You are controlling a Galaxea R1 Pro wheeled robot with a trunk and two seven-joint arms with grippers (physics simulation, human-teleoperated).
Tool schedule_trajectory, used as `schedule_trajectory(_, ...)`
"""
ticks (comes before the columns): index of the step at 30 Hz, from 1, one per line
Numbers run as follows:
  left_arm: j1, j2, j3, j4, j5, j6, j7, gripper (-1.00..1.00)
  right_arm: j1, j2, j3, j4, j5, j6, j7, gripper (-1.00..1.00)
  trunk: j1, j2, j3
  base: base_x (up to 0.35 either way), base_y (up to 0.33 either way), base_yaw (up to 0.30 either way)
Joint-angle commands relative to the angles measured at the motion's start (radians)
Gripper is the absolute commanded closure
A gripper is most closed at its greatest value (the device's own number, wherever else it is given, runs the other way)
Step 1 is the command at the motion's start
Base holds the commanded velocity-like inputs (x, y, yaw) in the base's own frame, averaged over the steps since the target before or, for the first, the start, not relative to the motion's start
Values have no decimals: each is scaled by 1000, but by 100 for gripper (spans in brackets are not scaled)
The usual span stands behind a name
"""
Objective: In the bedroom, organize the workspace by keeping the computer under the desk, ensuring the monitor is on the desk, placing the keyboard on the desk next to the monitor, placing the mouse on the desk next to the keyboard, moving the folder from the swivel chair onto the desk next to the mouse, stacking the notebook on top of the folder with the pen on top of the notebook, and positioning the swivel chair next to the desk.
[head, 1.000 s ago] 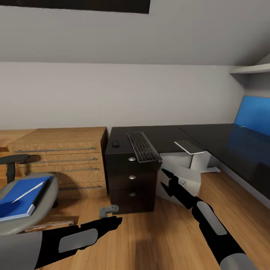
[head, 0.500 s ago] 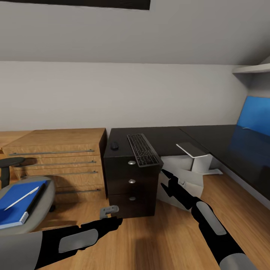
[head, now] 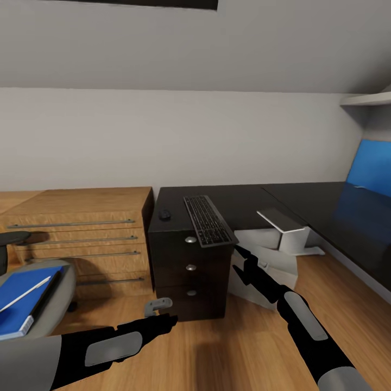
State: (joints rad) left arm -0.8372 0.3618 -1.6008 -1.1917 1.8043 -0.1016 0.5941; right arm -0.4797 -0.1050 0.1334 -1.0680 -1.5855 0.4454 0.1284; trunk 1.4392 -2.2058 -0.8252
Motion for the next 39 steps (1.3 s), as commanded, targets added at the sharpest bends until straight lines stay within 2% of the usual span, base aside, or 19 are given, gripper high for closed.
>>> schedule_trajectory(1, -2, 0, -4, -2, 10, -10, 1, -100, -1, -1, 2, 0, -4, 1, 2, -100, 0, 0, -1, 117, 0, 0)
schedule_trajectory(21, -2, 1, -4, -3, 9, -9, -1, -100, -1, -1, 2, 2, -3, 0, 2, -100, 0, 0, -1, 98, 0, 0)
schedule_trajectory(23, -2, 4, -6, -27, 9, -9, 0, -100, -1, -1, 1, 2, -4, 0, 2, -100, 0, 0, -1, 5, 0, 0)
schedule_trajectory(25, -2, 13, -24, -54, 10, -11, 1, -100, -1, -1, 0, 2, -3, 0, 2, -100, 0, 0, -1, 2, 0, 0)
schedule_trajectory(26, -2, 29, -83, -100, 8, -17, 4, -100, -1, -1, 0, 2, -3, -1, 2, -100, 0, 0, -1, 0, 0, 0)
schedule_trajectory(28, -2, 42, -115, -151, 7, -34, 8, -100, -1, -1, 0, 2, -2, -1, 2, -100, 0, 0, -1, 0, 0, 0)
schedule_trajectory(29, -2, 53, -132, -202, 7, -67, 12, -100, -1, -1, 0, 2, -2, -1, 2, -100, 0, 0, -1, 0, 0, 0)
schedule_trajectory(34, -2, 66, -147, -253, 9, -137, 25, -100, -1, -2, 0, 2, -2, -1, 2, -100, 0, 0, -1, 0, 0, 0)
schedule_trajectory(39, -2, 69, -150, -262, 11, -154, 30, -100, -1, -2, 0, 2, -2, -1, 2, -100, 0, 0, -1, 0, 0, 0)
